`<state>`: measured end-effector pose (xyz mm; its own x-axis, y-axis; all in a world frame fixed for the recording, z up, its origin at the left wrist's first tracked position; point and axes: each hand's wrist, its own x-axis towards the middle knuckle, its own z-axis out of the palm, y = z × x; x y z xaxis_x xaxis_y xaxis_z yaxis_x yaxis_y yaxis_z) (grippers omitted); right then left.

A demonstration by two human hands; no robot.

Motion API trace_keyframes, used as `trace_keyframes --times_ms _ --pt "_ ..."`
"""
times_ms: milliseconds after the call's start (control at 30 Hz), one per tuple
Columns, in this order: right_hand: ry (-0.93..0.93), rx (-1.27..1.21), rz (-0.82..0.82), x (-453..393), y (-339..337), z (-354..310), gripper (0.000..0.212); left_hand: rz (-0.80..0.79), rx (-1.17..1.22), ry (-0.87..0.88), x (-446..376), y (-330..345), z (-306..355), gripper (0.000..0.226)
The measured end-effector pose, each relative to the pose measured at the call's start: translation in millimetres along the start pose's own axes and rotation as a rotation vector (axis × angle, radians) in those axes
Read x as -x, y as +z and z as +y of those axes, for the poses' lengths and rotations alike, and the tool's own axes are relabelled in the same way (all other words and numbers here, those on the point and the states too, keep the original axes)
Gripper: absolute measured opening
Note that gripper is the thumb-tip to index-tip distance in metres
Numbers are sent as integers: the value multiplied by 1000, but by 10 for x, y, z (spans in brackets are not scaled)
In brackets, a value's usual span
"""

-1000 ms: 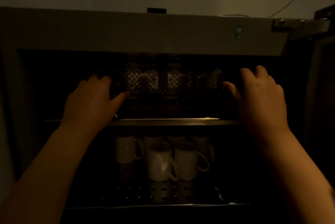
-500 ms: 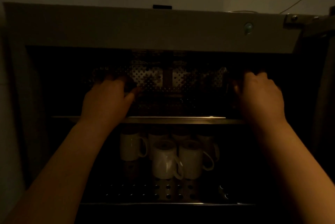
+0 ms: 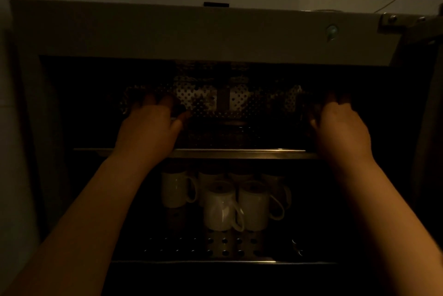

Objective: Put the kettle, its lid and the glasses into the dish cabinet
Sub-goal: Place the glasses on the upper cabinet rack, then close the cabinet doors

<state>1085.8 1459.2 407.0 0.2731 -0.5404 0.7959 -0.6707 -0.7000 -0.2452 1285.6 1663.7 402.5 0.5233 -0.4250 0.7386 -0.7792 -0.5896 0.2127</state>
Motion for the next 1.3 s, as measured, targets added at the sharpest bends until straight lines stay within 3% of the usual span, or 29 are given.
trace_keyframes --times_ms 300,500,800,1033,1167,1300 --pt "11 -64 42 160 34 -2 54 24 63 4 156 49 34 53" --pt "-9 -79 106 612 56 -80 50 53 -60 143 457 77 46 64" --pt "-59 -90 -47 1084 -52 -64 56 0 -134 207 939 120 131 72" --pt "-24 -48 -94 1588 -608 299 59 -58 64 257 1302 211 596 76" --pt "41 -88 -121 1859 -1050 600 59 -94 281 363 1626 236 1139 67" --pt "35 148 -11 2141 -1530 921 55 -134 417 463 2010 155 1745 68"
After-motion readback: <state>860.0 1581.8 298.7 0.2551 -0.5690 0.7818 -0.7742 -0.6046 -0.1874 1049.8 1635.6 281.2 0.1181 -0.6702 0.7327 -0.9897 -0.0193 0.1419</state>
